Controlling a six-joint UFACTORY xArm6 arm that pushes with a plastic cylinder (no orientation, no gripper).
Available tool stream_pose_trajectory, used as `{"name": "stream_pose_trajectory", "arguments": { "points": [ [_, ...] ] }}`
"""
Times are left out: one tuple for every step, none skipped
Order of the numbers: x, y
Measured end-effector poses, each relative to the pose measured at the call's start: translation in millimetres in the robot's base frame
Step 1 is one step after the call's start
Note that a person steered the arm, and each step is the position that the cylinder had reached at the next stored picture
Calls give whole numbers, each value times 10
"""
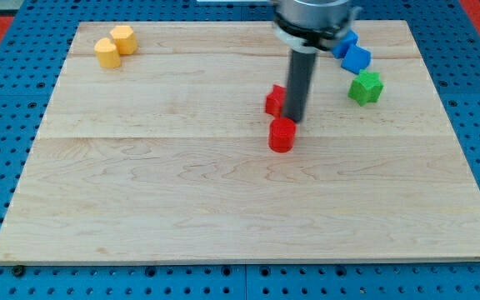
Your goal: Separate the red blocks from green star
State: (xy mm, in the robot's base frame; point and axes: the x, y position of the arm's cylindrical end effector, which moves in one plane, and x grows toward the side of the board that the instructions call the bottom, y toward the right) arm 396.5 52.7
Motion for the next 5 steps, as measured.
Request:
{"name": "stream_pose_trajectory", "arguments": {
  "points": [
    [-607,-503],
    [-1013,-835],
    [-602,-670],
    [-750,-509],
    [-1240,-282]
  ]
}}
